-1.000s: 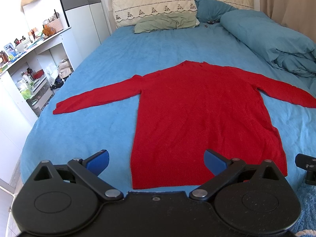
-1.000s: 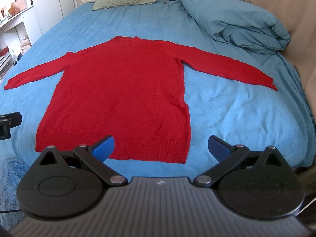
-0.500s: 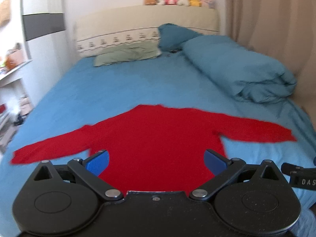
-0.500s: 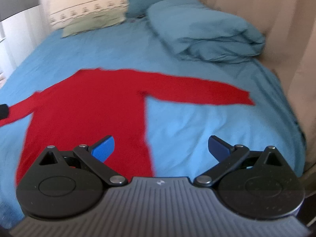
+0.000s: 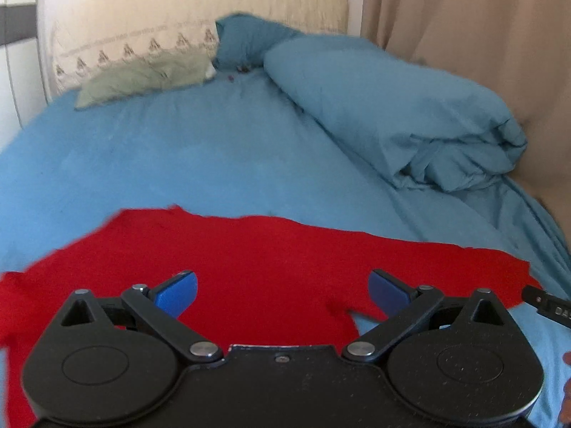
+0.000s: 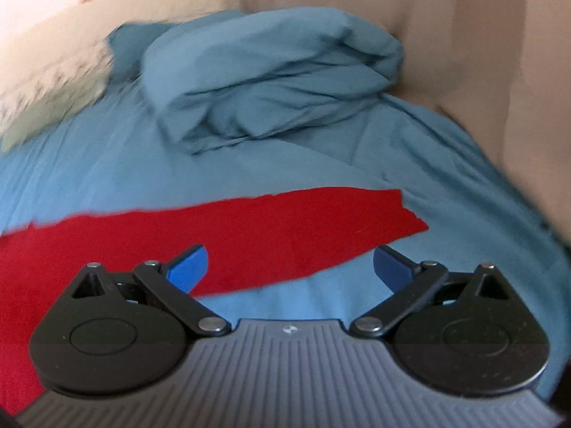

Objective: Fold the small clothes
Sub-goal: 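Grasp the sweater sleeve with the right tool, fold it across the body, release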

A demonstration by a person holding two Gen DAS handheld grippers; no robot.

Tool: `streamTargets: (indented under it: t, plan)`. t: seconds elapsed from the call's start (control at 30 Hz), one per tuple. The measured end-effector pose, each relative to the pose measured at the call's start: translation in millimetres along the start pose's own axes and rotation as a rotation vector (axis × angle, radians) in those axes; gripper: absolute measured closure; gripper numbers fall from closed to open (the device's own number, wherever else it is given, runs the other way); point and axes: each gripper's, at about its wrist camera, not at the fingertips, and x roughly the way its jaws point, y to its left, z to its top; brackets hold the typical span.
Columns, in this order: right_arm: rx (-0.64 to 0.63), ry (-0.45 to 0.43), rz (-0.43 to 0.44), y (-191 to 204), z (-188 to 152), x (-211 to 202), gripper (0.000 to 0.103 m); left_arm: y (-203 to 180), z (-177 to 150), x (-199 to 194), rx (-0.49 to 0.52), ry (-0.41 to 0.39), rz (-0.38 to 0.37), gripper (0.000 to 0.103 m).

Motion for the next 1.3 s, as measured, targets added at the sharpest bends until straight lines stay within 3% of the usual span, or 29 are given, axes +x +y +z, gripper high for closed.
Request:
streamTargets:
  t: [0.1,0.23,0.4,0.63,0.67,0.7,0.77,0.87,0.97,1.07,1.1,1.17,1.3]
  plan:
    - [0.082,0.024,-0.032,-14,-9,42,0.000,-7,3,49,0.014,0.040,0.040,0.000]
    - [0.192,0.037,-0.051,-31,-26,82,0.000,-15,-3,99,0.039,0.130,-0.003,0.003]
    - [0.264,-0.029,-0.068,-38,-39,107,0.002,-13,-18,146,0.016,0.234,0.007,0.009]
    - [0.380,-0.076,-0.054,-42,-28,119,0.033,-14,-10,159,0.031,0.258,0.027,0.009]
    - [0.388,-0.072,-0.057,-42,-26,120,0.044,-13,-9,161,0.030,0.266,0.031,0.008]
    - [0.393,-0.070,-0.063,-42,-24,121,0.062,-13,-9,164,0.033,0.273,0.036,0.008]
    - [0.398,-0.058,-0.075,-44,-18,124,0.080,-13,-6,170,0.038,0.281,0.038,0.008]
    - [0.422,-0.062,-0.033,-46,-11,123,0.083,-6,0,167,0.032,0.285,0.022,0.013]
    - [0.400,-0.095,0.062,-30,6,108,0.083,17,9,149,0.002,0.251,0.016,0.013]
    - [0.306,-0.158,0.230,18,32,83,0.083,55,22,125,-0.036,0.212,0.026,0.012]
    - [0.276,-0.176,0.291,38,39,75,0.083,69,25,116,-0.054,0.199,0.034,0.012]
    - [0.208,-0.208,0.423,85,52,58,0.083,105,31,94,-0.107,0.166,0.066,0.000]
    - [-0.007,-0.210,0.688,202,45,30,0.084,182,20,59,-0.206,0.131,0.186,0.000]
